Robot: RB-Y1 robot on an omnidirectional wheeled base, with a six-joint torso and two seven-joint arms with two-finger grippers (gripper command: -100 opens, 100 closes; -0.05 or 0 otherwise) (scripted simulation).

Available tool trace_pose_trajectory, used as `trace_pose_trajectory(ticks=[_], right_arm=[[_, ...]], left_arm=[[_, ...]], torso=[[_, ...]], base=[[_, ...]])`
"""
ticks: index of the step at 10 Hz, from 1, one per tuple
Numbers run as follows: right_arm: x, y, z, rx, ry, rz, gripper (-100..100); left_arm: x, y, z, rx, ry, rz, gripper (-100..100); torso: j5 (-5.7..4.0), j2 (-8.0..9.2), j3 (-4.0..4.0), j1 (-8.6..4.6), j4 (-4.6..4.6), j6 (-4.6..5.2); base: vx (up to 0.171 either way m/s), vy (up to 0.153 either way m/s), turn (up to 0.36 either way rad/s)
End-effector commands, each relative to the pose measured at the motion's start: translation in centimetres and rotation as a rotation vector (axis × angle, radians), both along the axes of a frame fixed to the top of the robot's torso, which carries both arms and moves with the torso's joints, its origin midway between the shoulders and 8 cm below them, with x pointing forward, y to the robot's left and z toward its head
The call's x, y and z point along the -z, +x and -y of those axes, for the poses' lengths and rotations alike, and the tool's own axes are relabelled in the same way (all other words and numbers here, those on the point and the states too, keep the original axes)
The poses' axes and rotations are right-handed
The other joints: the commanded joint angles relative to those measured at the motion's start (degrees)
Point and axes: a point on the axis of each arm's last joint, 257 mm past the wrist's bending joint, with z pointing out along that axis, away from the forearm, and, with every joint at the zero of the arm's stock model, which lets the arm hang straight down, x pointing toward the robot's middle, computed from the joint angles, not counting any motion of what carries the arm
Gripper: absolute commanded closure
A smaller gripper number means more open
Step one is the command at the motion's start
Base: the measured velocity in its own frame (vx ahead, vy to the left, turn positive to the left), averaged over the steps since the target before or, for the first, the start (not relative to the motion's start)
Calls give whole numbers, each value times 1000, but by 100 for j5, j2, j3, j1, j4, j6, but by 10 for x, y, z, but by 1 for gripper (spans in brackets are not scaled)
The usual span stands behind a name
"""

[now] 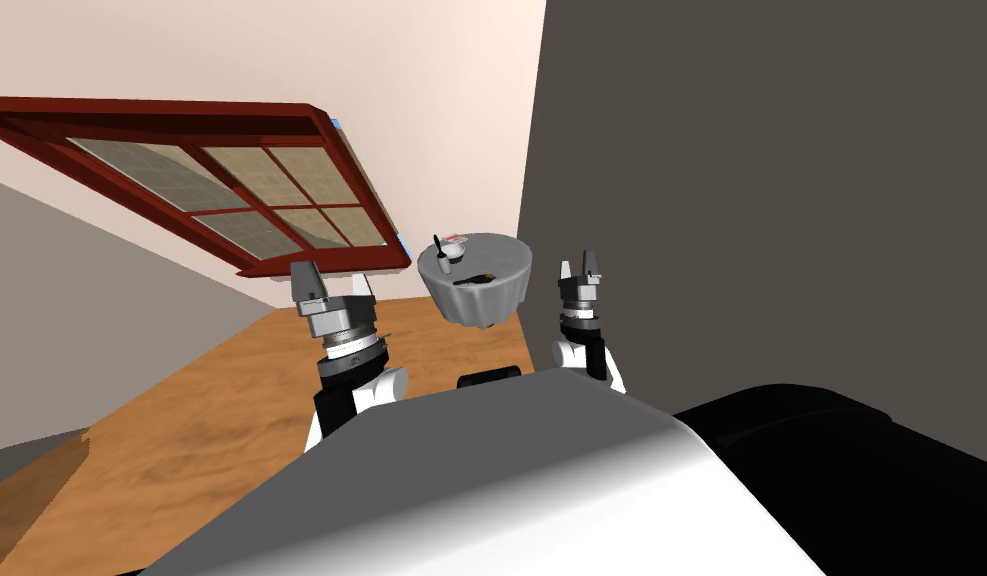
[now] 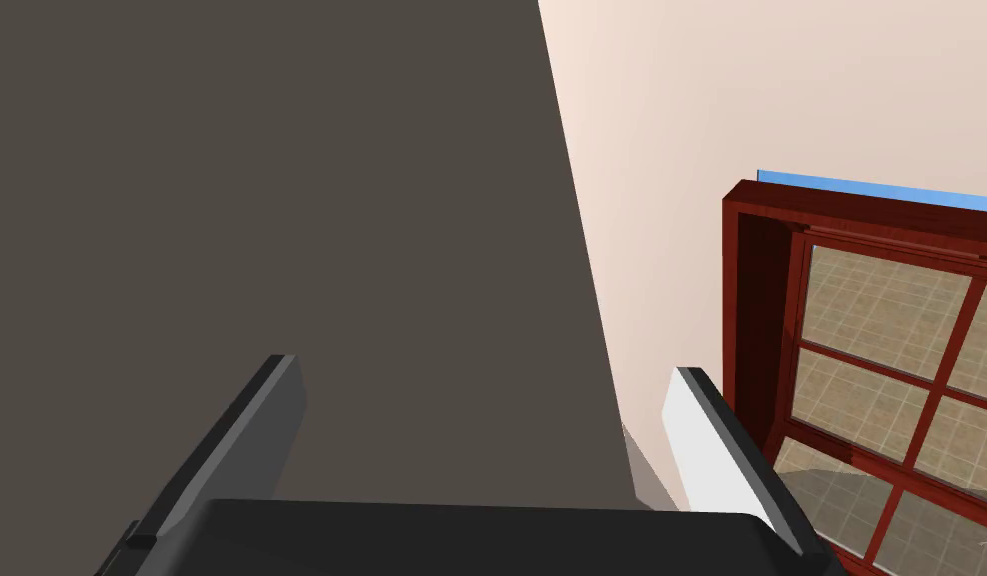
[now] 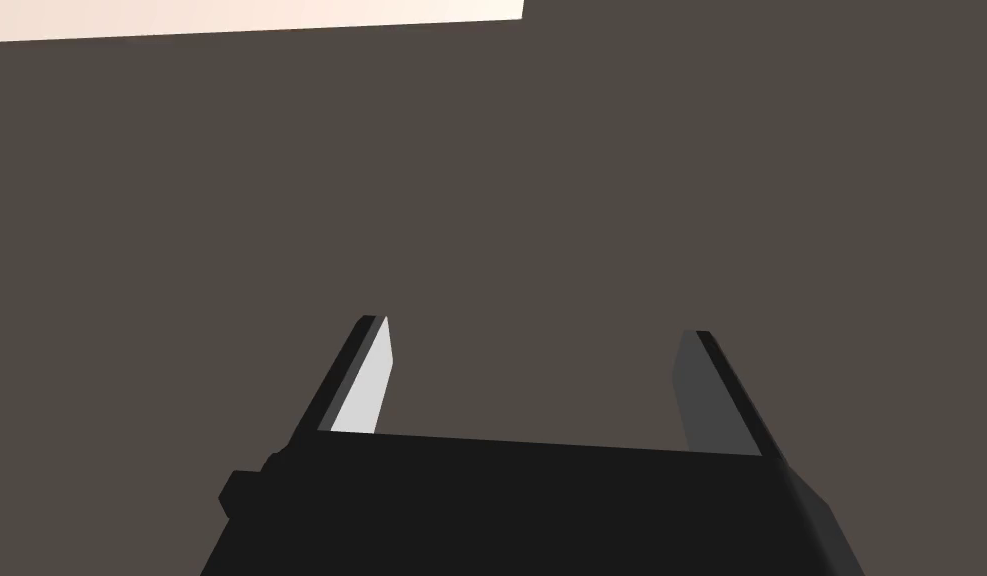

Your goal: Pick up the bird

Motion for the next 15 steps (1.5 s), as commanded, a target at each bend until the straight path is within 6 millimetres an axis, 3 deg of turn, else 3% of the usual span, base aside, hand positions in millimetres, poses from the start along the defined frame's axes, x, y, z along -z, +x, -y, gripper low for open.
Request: trace_pose_trajectory(ticks=[1, 6, 15], right_arm=[[0, 0, 0, 0, 0, 0, 0], [0, 0, 0, 0, 0, 0, 0], [0, 0, 0, 0, 0, 0, 0]], left_arm=[[-4, 5, 10, 27, 40, -8, -100], [-9, 36, 40, 111, 107, -56, -100], [3, 95, 73, 217, 111, -197, -100]], torso=[[0, 0, 0, 0, 0, 0], [3, 19, 11, 12, 4, 0], [1, -3, -2, 2, -1, 0]], base=[[-22, 10, 34], [-50, 28, 36], [-1, 9, 22]])
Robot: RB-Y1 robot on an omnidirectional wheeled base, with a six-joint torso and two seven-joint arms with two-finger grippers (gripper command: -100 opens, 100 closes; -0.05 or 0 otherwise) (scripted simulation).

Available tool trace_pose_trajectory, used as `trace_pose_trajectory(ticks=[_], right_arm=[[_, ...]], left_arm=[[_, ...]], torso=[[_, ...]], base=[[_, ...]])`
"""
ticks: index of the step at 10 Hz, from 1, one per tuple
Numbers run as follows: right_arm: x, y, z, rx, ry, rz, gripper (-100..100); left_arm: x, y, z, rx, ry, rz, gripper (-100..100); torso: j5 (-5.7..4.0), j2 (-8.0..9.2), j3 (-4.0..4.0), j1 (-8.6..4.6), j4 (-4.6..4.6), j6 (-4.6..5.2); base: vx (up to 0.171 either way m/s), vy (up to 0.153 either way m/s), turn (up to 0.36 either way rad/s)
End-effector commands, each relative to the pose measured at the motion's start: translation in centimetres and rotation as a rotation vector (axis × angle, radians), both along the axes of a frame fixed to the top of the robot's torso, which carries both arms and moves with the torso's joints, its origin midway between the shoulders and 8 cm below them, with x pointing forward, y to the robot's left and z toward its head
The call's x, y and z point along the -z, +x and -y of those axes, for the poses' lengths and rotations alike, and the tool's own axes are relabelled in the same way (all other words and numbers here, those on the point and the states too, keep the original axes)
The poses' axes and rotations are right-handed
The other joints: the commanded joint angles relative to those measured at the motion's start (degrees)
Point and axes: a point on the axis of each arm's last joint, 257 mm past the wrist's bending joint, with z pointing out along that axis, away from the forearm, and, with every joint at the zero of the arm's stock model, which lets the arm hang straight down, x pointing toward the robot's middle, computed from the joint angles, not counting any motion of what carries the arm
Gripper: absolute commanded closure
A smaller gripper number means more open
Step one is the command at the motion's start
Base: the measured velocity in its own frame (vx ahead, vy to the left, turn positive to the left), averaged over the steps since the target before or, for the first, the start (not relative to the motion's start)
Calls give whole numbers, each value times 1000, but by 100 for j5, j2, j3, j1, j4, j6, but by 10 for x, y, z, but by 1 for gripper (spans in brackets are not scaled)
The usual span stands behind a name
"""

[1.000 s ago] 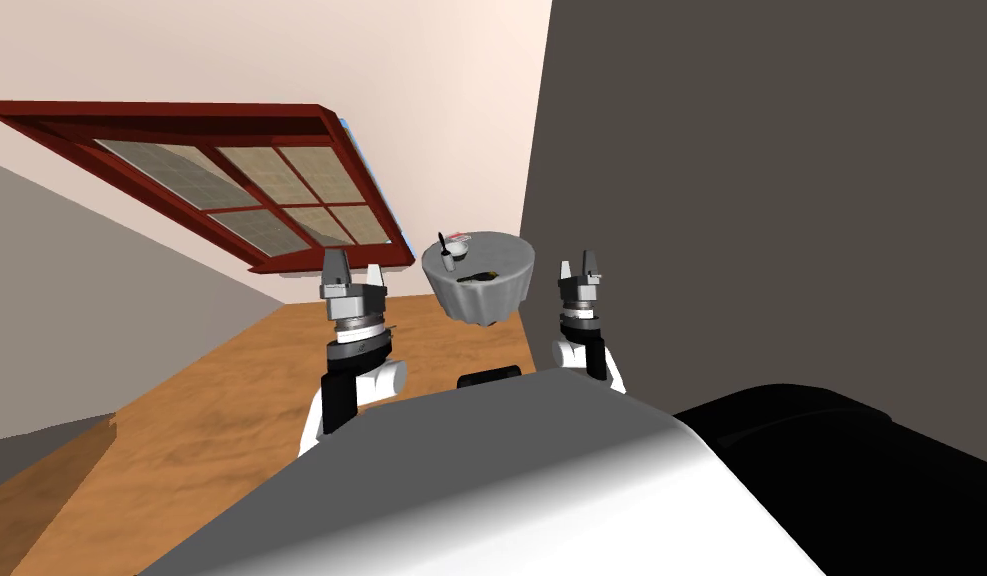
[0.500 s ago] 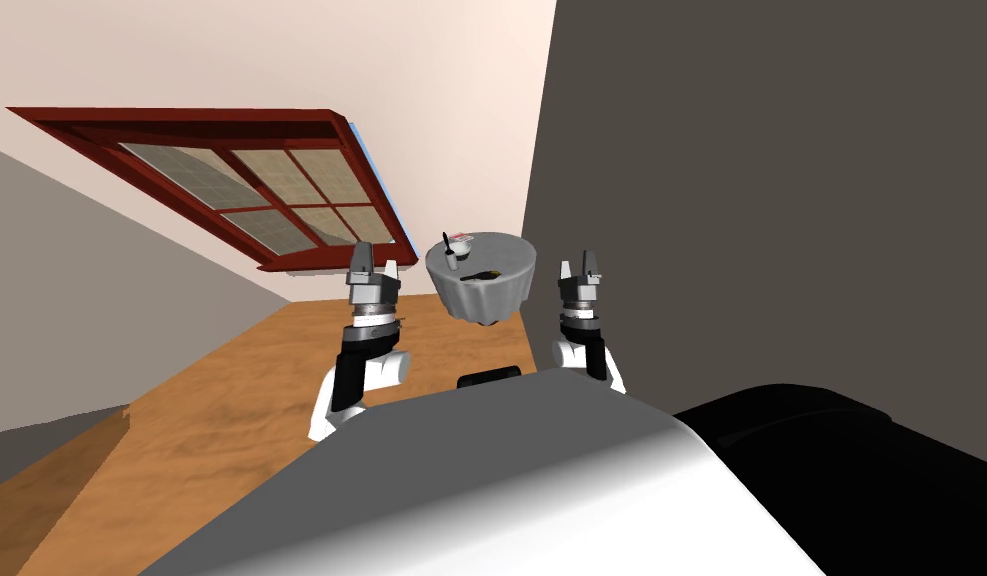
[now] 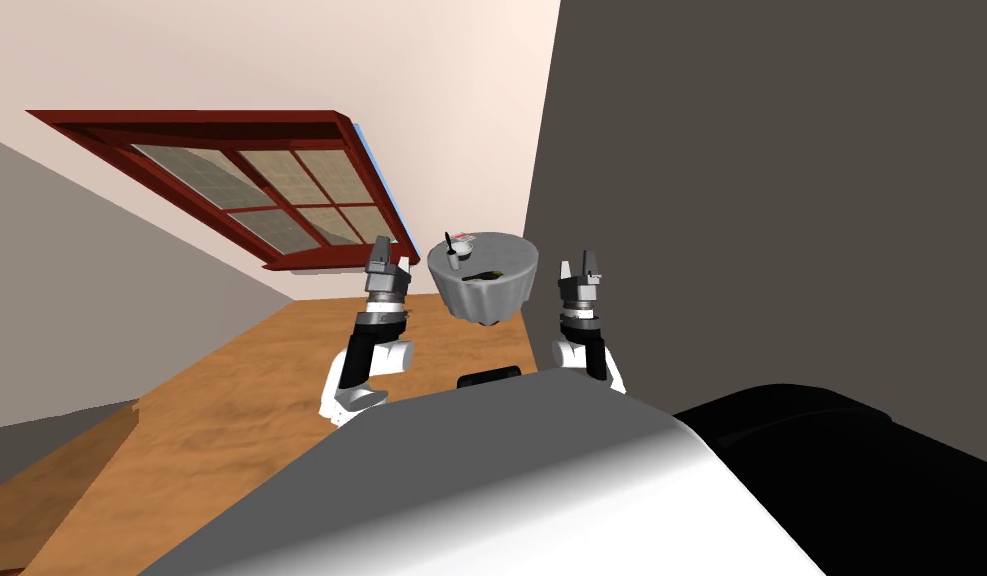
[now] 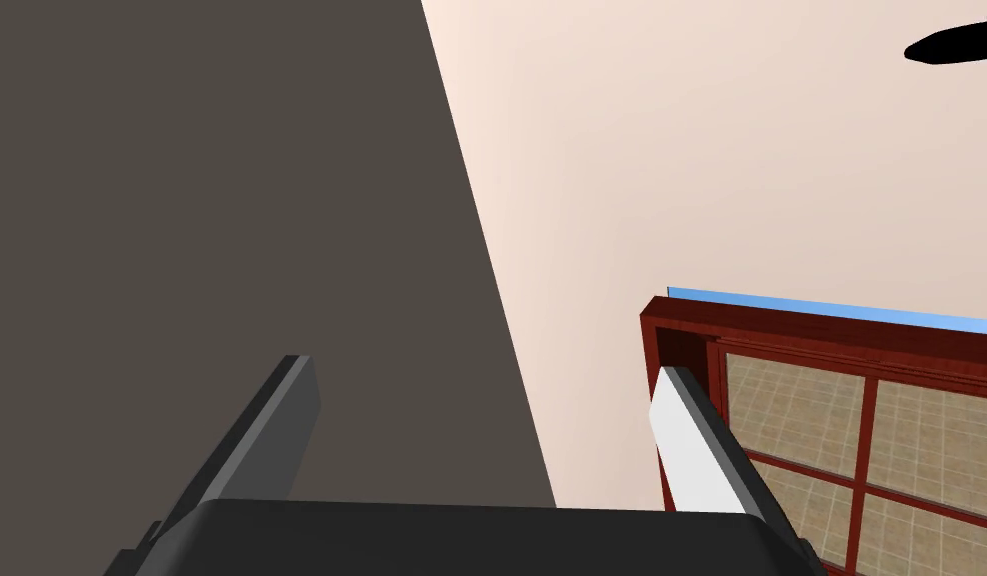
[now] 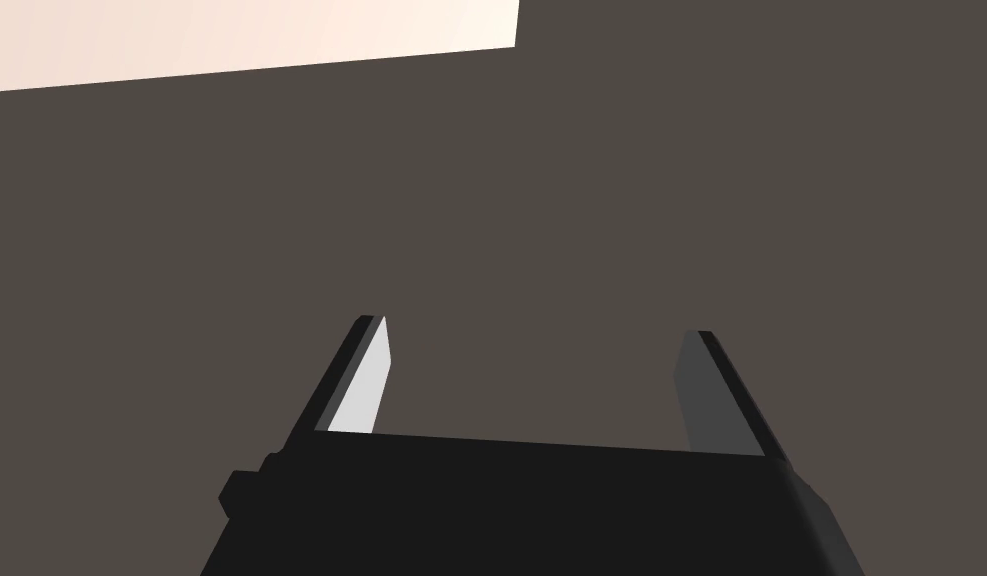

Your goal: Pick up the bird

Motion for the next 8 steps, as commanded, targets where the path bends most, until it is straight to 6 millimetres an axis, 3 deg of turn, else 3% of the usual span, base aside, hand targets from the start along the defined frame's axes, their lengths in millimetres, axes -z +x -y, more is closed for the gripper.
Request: trace_pose_trajectory(ticks=[1, 4, 8], right_arm=[[0, 0, 0, 0, 0, 0, 0], [0, 0, 0, 0, 0, 0, 0], [0, 0, 0, 0, 0, 0, 0]], left_arm=[[8, 10, 3, 5, -2, -43, -100], [13, 36, 19, 52, -13, -107, -100], [26, 56, 25, 63, -20, -191, -100]], torso=[[0, 0, 0, 0, 0, 0], [0, 2, 1, -2, 0, -1], [0, 2, 1, -2, 0, 0]], base=[[4, 6, 17], [7, 10, 28], [4, 5, 15]])
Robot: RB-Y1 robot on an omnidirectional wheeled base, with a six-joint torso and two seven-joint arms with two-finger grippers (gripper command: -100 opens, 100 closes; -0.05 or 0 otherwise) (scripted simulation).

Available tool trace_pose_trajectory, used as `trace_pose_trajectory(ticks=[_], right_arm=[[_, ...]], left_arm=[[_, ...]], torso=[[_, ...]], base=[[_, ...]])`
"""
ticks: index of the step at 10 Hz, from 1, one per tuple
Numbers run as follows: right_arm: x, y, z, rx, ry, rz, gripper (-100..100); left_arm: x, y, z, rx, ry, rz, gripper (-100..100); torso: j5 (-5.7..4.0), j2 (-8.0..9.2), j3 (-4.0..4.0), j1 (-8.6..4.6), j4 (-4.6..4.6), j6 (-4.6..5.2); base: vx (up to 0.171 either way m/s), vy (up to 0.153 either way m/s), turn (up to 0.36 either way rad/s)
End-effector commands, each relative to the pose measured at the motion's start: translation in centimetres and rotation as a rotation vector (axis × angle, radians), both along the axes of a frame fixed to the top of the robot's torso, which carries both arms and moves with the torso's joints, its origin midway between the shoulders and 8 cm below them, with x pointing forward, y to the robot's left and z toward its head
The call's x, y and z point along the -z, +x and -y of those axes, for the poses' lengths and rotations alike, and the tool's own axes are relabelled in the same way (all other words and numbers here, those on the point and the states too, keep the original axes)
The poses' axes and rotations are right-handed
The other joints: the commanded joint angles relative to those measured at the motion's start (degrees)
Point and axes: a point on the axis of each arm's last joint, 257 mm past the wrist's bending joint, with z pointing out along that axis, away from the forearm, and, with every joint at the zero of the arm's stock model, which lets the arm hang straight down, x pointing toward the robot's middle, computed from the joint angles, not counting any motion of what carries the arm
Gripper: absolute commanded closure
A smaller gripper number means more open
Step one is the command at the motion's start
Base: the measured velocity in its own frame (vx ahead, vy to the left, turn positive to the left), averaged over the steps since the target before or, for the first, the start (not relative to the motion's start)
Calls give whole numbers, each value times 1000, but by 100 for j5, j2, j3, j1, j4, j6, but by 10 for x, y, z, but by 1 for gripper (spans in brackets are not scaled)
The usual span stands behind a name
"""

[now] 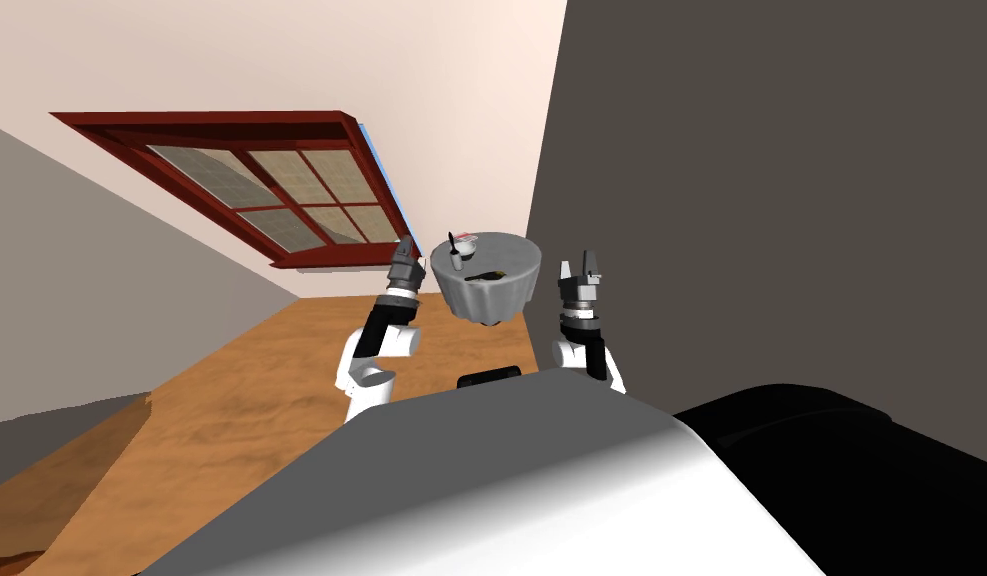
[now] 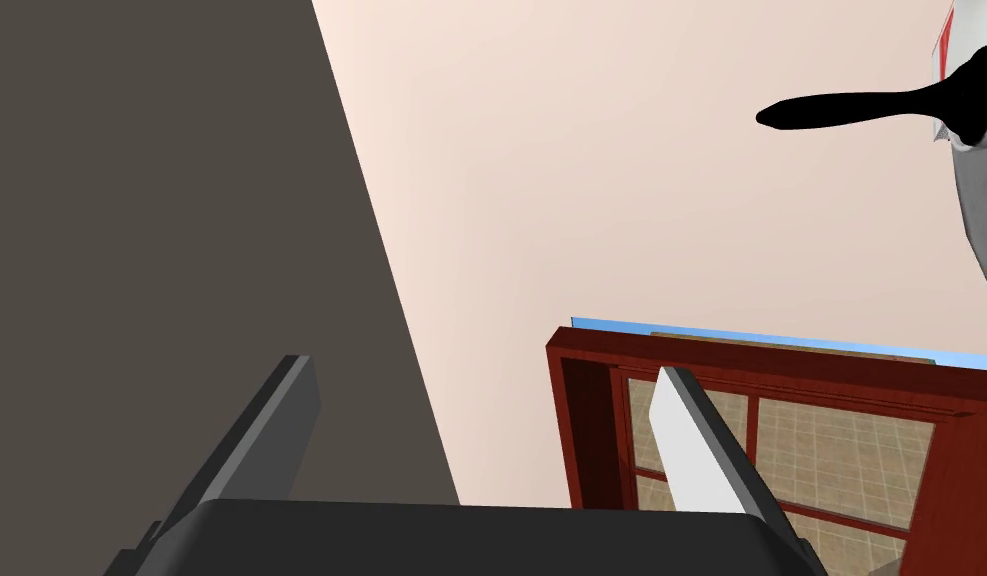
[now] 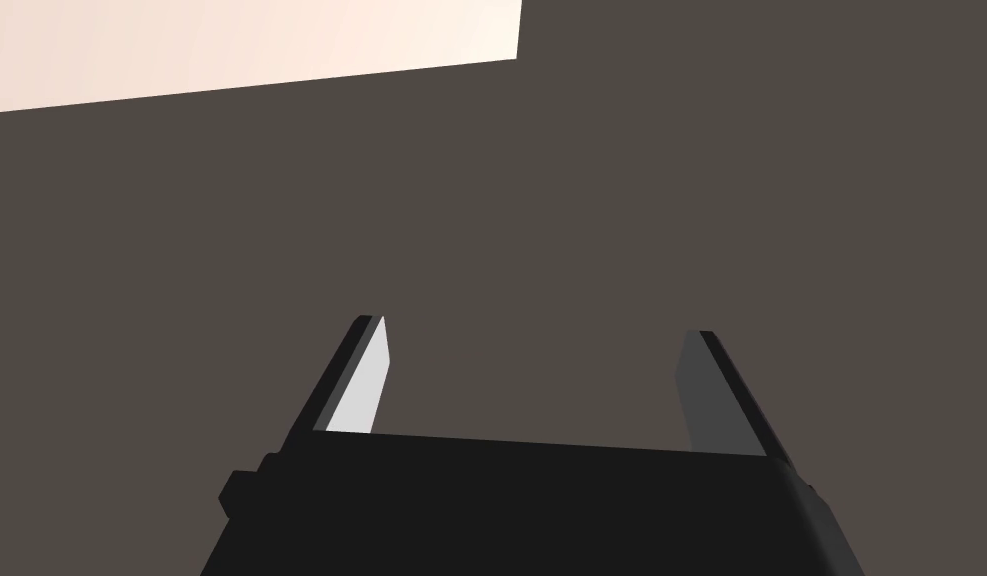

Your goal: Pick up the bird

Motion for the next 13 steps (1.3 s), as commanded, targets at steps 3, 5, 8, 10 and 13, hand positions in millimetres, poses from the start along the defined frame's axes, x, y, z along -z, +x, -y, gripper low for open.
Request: trace_pose_trajectory(ticks=[3, 5, 8, 10, 13], right_arm=[[0, 0, 0, 0, 0, 0, 0], [0, 0, 0, 0, 0, 0, 0], [0, 0, 0, 0, 0, 0, 0], [0, 0, 0, 0, 0, 0, 0], [0, 0, 0, 0, 0, 0, 0]], left_arm=[[13, 21, 9, 16, -7, -84, -100], [18, 34, 18, 38, -16, -132, -100], [27, 48, 27, 54, -24, -198, -100], [32, 60, 38, 76, -34, -246, -100], [43, 72, 48, 90, -41, -320, -100]], torso=[[0, -1, -1, 1, 0, 0], [0, -2, -1, 0, 0, 0], [0, -3, -2, -1, -1, 0], [0, -2, -1, -2, -1, 0], [0, -2, -2, -2, -1, 0]], base=[[5, 7, 19], [10, 8, 17], [13, 4, 13], [17, 0, 13], [16, 0, 11]])
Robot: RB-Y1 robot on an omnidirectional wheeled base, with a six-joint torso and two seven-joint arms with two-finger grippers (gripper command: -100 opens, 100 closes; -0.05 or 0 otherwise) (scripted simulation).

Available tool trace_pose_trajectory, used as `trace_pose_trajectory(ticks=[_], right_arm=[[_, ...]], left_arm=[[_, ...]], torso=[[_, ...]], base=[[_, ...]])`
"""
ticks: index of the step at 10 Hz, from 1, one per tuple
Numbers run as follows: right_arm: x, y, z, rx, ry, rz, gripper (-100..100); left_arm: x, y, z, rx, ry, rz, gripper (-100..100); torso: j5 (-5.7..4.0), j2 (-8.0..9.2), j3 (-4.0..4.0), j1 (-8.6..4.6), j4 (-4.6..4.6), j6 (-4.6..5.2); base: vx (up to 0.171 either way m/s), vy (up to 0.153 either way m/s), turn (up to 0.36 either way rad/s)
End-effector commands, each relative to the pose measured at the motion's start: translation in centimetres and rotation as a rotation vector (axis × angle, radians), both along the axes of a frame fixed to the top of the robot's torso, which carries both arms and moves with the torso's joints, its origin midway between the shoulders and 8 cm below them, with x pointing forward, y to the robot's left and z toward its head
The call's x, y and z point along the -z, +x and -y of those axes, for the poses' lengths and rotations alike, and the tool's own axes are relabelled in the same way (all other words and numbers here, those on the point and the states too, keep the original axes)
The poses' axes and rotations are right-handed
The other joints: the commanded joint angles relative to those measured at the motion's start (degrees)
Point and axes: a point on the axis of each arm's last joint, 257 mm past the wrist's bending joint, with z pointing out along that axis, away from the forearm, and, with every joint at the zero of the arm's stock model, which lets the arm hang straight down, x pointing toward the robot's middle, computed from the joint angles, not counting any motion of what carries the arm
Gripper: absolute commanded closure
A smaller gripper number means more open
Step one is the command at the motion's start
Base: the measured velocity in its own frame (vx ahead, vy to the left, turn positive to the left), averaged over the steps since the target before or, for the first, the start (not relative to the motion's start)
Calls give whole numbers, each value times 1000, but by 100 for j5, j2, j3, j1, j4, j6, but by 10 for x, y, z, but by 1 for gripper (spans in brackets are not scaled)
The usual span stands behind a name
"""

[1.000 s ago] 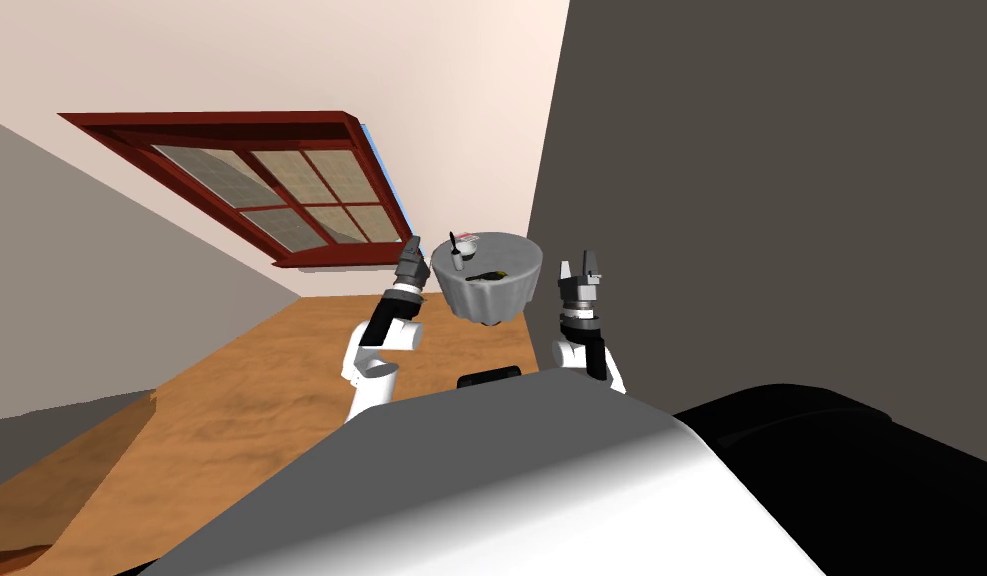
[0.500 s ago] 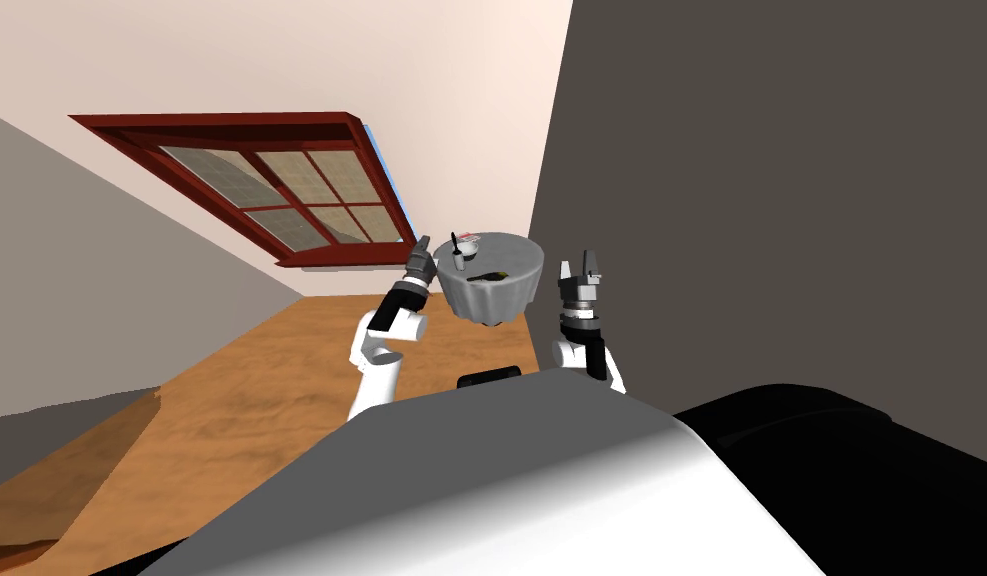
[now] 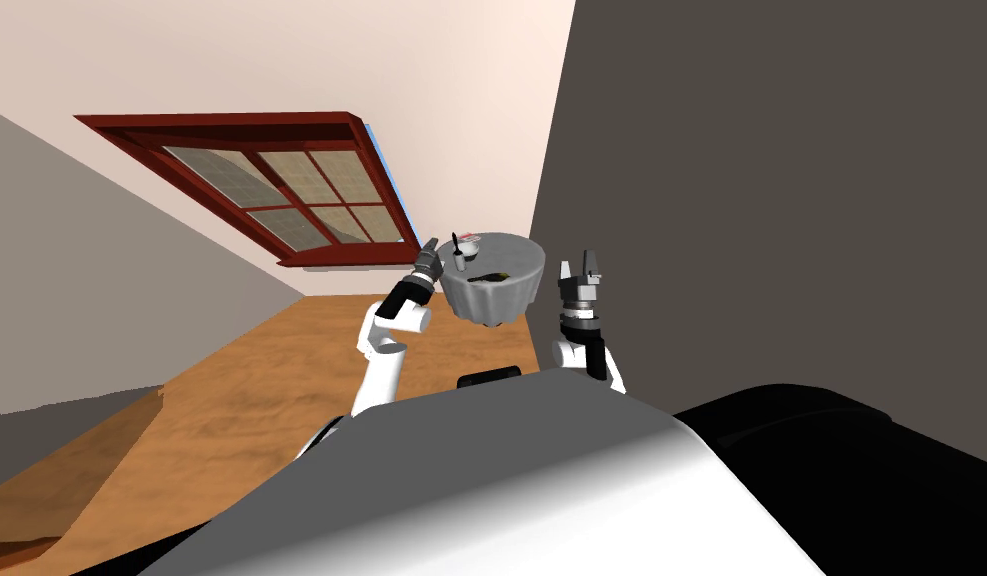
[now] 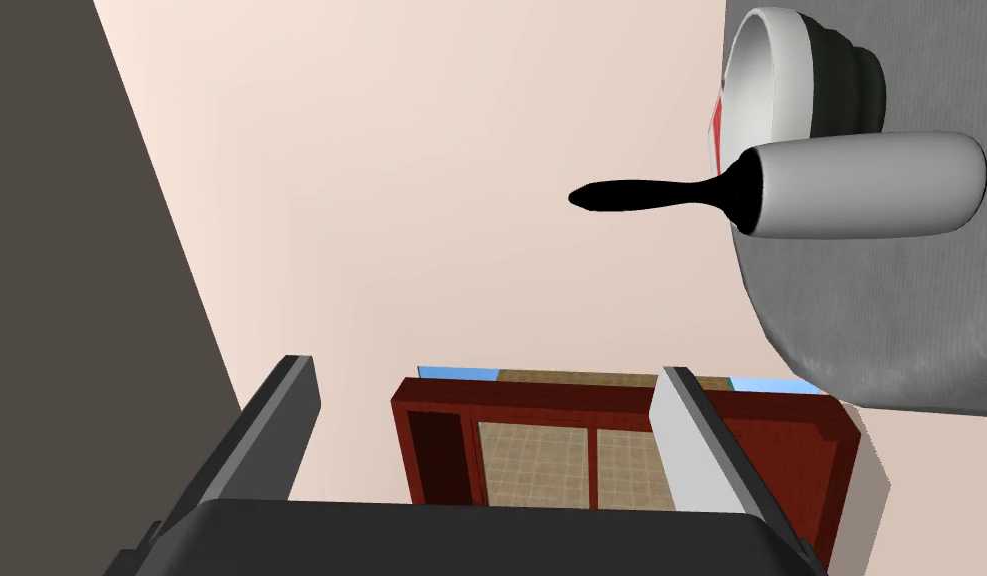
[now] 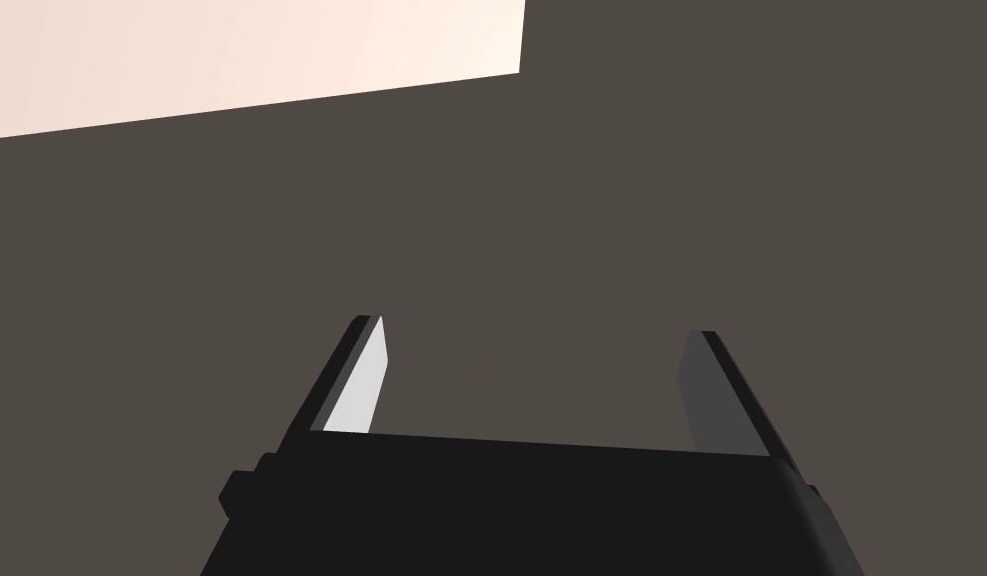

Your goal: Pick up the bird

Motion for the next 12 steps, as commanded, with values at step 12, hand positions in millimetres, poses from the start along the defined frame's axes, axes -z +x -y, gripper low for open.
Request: trace_pose_trajectory(ticks=[12], right_arm=[[0, 0, 0, 0, 0, 0, 0]], left_arm=[[44, 36, 50, 59, -20, -315, -100]], torso=[[0, 1, 0, 0, 0, -1]], base=[[21, 0, 10]])
